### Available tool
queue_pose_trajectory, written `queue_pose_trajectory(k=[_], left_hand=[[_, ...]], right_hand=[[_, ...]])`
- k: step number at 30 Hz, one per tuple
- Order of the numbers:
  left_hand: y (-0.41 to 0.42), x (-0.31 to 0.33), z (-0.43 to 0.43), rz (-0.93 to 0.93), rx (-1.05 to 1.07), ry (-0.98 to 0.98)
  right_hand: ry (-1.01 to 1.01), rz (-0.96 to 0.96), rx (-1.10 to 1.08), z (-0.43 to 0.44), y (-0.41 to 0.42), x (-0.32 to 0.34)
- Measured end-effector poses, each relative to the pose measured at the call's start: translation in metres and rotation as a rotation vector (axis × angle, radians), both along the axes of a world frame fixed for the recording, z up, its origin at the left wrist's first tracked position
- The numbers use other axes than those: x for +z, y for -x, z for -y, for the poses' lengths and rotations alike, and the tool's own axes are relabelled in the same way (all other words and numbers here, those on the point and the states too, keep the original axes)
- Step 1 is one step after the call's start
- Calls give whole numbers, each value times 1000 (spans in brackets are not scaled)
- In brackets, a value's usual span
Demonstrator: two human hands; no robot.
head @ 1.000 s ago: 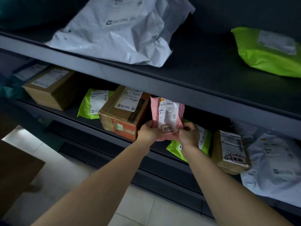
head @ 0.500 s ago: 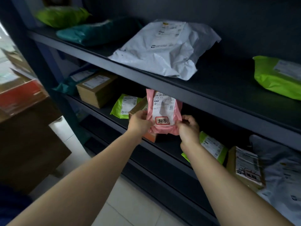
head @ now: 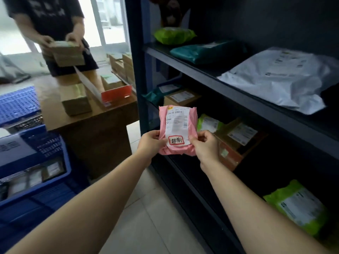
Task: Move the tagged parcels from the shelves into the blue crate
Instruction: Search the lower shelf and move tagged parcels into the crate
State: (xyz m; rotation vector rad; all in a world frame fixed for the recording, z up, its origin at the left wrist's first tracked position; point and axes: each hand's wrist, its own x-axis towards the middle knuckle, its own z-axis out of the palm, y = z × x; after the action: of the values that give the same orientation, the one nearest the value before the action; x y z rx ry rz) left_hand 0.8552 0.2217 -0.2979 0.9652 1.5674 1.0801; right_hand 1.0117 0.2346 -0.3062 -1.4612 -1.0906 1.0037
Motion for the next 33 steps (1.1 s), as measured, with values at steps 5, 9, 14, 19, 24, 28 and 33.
queue_pose_trajectory(k=[5, 9, 14, 19, 24, 28, 33], left_hand=[[89, 1, 41, 65, 171, 30], [162, 3, 82, 41, 273, 5], [258, 1, 134, -3, 379, 15], [344, 2, 184, 6, 443, 9], [422, -8, 226, -41, 522, 6], [472, -16, 250, -51, 590, 27], [529, -26, 268, -152, 713, 61]], right_hand=[[22, 7, 154, 16, 91, 0], [21, 2, 260, 38, 168, 2], [44, 14, 406, 72, 267, 1], [65, 64, 518, 111, 361, 2], [110, 105, 623, 144, 443, -3], [92, 155, 678, 160, 499, -12], [93, 219, 743, 166, 561, -23]])
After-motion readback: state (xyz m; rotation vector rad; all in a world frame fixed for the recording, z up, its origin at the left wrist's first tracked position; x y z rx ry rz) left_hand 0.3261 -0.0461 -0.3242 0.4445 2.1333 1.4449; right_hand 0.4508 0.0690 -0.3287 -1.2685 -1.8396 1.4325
